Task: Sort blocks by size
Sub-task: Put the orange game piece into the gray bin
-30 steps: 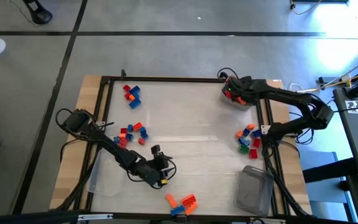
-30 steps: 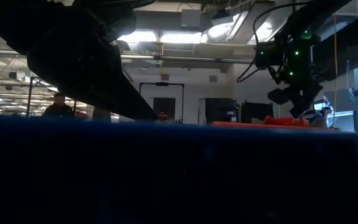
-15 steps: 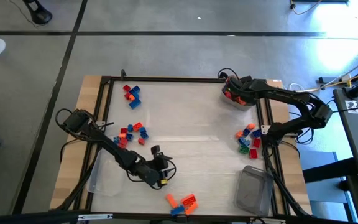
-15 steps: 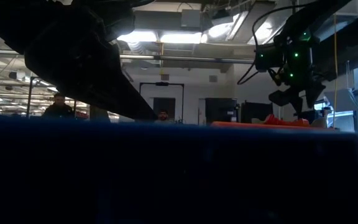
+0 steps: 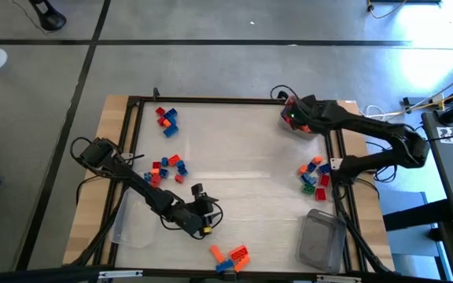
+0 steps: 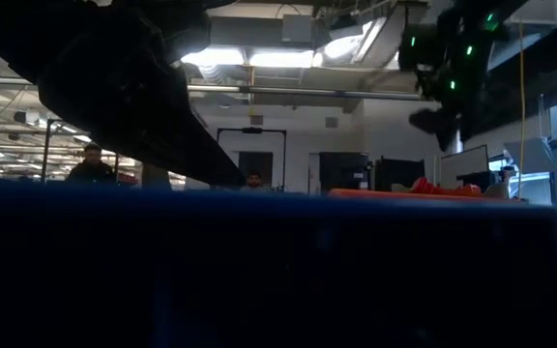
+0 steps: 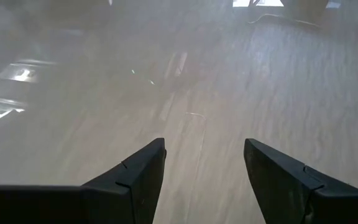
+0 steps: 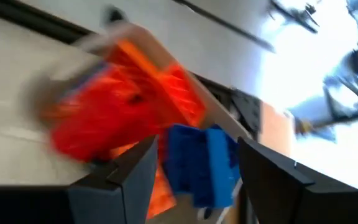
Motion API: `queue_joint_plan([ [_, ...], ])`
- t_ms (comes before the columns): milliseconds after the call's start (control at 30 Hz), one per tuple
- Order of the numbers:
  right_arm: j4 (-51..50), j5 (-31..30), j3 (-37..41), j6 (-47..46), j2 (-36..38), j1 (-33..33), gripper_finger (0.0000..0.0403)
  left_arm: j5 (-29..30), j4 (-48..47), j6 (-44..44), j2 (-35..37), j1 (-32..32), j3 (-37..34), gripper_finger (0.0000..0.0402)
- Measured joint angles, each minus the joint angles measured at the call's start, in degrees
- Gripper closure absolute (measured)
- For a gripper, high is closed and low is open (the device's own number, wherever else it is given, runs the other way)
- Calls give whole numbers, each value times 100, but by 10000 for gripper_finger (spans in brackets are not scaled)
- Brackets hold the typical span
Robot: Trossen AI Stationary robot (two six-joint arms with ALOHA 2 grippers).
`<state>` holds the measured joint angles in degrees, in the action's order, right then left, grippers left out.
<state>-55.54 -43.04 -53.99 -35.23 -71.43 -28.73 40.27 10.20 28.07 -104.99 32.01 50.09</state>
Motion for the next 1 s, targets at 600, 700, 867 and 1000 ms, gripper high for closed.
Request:
queue_joint_plan([
  [600,1339,277,-229,93,128,4590,182,-884,1022,-896,0,223,3,194],
  [700,1737,274,-228,91,-111,5140,182,-1398,1025,-922,0,223,14,194],
  [867,2301,139,-230,66,-679,5907,182,-2105,1038,-1020,0,309,86,194],
  [1000,2901,109,-230,49,-1182,6355,182,-2257,1193,-1159,-2,428,103,194],
])
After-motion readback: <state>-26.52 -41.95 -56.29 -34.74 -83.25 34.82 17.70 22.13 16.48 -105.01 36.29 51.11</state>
